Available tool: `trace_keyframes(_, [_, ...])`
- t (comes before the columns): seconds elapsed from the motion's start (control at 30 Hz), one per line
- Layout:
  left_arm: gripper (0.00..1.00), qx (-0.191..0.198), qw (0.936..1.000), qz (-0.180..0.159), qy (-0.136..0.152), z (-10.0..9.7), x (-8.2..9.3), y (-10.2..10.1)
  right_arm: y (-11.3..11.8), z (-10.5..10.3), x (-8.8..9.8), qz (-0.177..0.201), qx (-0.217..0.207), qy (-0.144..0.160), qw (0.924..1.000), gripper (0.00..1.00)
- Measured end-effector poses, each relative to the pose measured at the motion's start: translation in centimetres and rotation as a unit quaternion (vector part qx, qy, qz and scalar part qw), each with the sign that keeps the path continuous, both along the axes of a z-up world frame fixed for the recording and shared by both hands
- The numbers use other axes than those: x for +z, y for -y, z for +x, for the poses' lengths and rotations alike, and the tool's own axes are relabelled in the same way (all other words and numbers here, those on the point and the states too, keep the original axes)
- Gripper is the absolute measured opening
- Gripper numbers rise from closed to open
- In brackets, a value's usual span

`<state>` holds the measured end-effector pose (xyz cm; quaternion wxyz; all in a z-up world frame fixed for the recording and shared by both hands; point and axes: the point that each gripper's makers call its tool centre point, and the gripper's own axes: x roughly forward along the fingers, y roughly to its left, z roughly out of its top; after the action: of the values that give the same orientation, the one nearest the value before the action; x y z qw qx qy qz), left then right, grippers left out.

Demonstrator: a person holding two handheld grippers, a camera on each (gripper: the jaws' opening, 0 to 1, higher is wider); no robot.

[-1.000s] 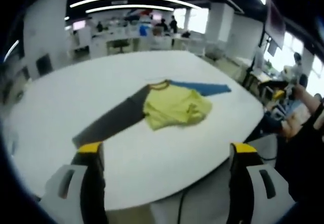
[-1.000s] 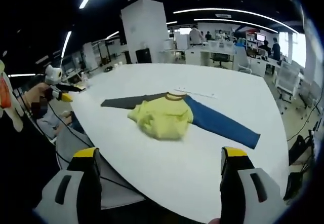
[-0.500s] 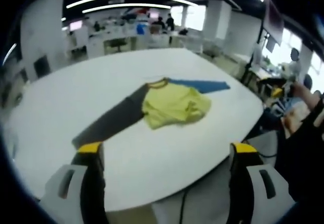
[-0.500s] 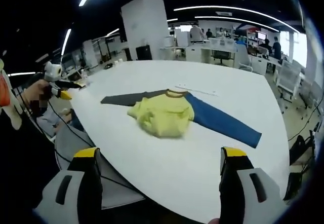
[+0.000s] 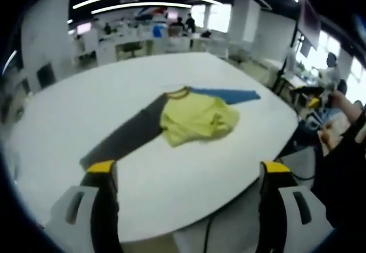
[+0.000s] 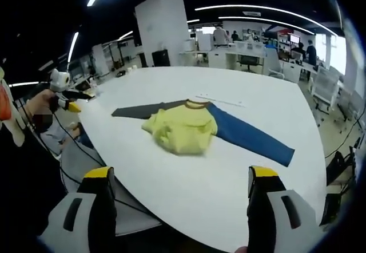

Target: Fold the garment on the visible template until the final outline fits inside the template.

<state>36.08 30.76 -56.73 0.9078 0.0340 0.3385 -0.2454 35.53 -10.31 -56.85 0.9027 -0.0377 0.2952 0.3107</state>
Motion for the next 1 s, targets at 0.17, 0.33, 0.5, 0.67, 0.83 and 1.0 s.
trace_keyframes(0.17, [0.99,0.002,1.0,0.001,-0.003,0.2,-0.2,-0.2,-0.1,0.4,-0.1,0.001,0.001,-0.002,1.0,0.96])
trace_keyframes(0.33, [0.98,0.003,1.0,0.0,-0.006,0.3,-0.4,-0.1,-0.4,0.6,-0.4,0.003,0.001,-0.005,1.0,0.94])
trace_keyframes(0.5, [0.97,0.002,0.9999,-0.002,-0.011,0.6,-0.8,0.0,-0.8,0.7,-1.0,-0.01,0.015,-0.007,0.9998,0.84])
trace_keyframes(0.67, [0.96,0.0,0.9998,-0.003,-0.017,1.0,-1.4,0.2,-1.6,1.0,-1.3,0.0,0.024,-0.011,0.9997,0.83])
trace_keyframes(0.83, [0.94,-0.002,0.9997,-0.006,-0.023,1.6,-2.0,0.4,-2.1,1.6,-1.7,0.0,0.028,-0.017,0.9995,0.81])
trace_keyframes(1.0, [0.9,-0.004,0.9995,-0.012,-0.03,2.6,-2.7,0.5,-2.6,2.7,-1.9,0.01,0.023,-0.017,0.9995,0.81])
